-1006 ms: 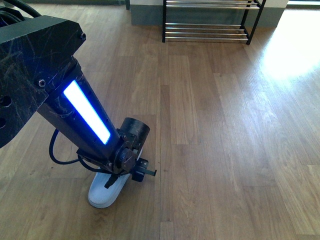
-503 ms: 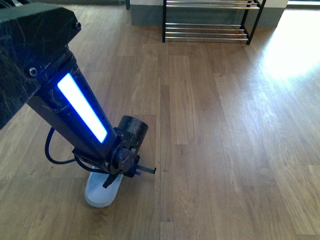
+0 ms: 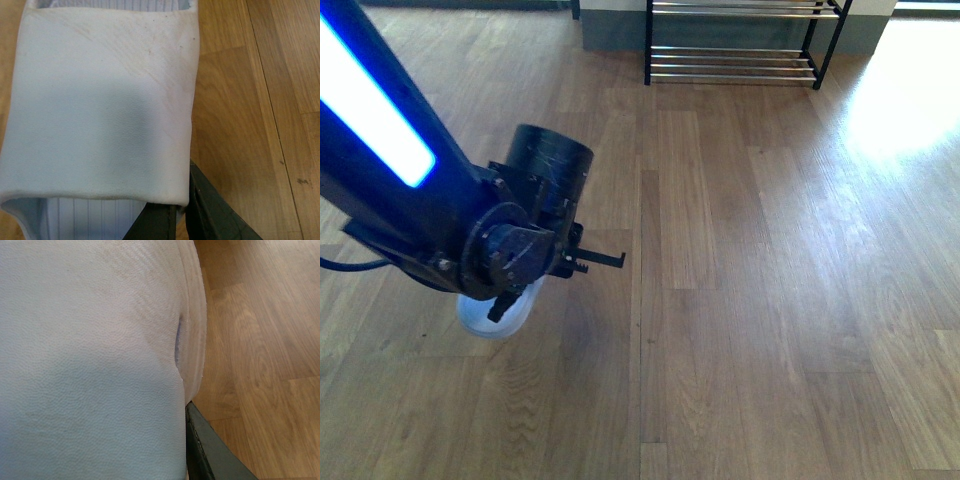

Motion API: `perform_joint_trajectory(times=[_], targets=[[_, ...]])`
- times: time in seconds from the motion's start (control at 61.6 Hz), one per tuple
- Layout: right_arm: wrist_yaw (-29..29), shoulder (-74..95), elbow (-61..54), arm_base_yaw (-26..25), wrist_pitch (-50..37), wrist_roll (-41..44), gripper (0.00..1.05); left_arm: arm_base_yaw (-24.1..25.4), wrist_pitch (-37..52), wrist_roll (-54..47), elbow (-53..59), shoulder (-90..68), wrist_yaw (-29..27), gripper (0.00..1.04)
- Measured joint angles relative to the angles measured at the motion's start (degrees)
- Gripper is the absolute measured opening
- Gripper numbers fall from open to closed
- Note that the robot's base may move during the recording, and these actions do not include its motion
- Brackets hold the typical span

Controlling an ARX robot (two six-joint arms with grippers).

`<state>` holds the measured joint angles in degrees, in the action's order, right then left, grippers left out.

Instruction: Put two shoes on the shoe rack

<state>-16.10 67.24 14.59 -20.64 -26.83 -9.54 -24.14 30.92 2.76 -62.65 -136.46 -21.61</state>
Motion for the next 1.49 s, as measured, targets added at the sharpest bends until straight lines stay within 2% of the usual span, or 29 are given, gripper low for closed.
perform_joint_trajectory(times=[0.292,0.406,0.568,1.493], targets=[[0.0,0.0,0.0,0.0,0.0,0.0,0.03,-0.4,2.9,-1.0,19.5,23.0,-4.5,0.02],[0.0,0.0,0.0,0.0,0.0,0.0,0.03,-0.9,2.3,-1.4,27.8,36.6,-7.7,0.02],[0.0,0.0,0.0,0.0,0.0,0.0,0.03,-2.0,0.3,-2.0,34.4,47.1,-10.4,0.02],[0.0,0.0,0.0,0.0,0.0,0.0,0.03,-2.3,0.2,-2.2,35.0,48.7,-10.4,0.02]])
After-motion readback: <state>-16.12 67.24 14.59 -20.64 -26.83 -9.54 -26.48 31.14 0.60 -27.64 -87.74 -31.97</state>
